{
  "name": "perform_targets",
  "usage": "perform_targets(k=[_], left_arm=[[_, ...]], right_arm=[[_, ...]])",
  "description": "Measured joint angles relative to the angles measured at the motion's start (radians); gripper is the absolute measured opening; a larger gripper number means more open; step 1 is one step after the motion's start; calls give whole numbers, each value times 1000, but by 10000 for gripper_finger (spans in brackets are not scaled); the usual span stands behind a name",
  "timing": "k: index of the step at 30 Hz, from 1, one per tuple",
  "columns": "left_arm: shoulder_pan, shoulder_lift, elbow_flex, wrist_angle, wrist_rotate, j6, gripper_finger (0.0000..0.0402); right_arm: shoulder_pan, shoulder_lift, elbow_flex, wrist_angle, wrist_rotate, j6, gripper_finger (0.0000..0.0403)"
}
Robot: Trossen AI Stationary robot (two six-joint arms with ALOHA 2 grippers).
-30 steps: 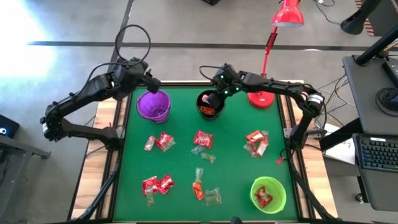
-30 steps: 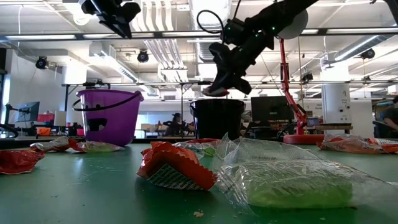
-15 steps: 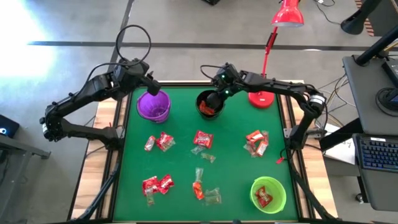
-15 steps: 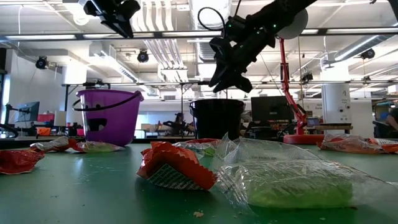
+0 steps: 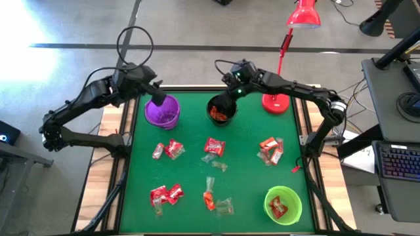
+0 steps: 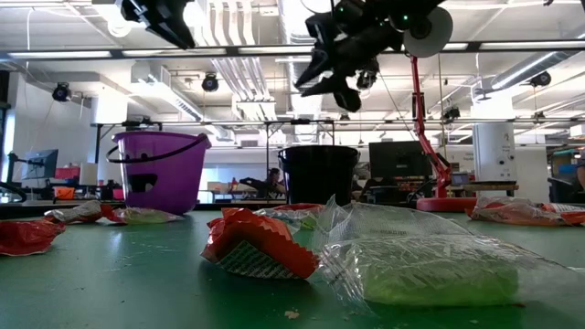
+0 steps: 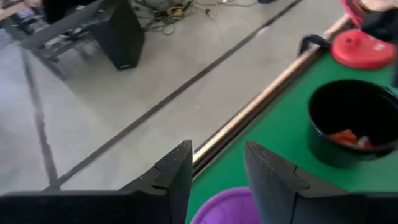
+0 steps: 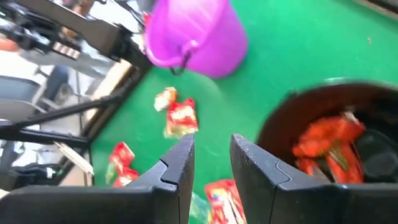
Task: Sort candy
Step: Put the green gummy into the violet bucket
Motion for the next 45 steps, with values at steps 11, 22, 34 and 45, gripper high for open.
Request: perform_targets(k=[11, 22, 34, 45], left_arm=[[0, 12, 0, -19, 131, 71, 130], [0, 12, 0, -23, 134, 90, 130], [-2, 12, 0, -24, 314, 108, 130], [-2, 13, -28, -28, 314, 115, 130]], right_arm=[[23, 2, 3, -1, -140, -3, 90], [243, -18, -2, -274, -143, -211, 89], [447, -10, -35, -387, -78, -319, 89], [541, 107, -86, -387, -76, -269, 89]])
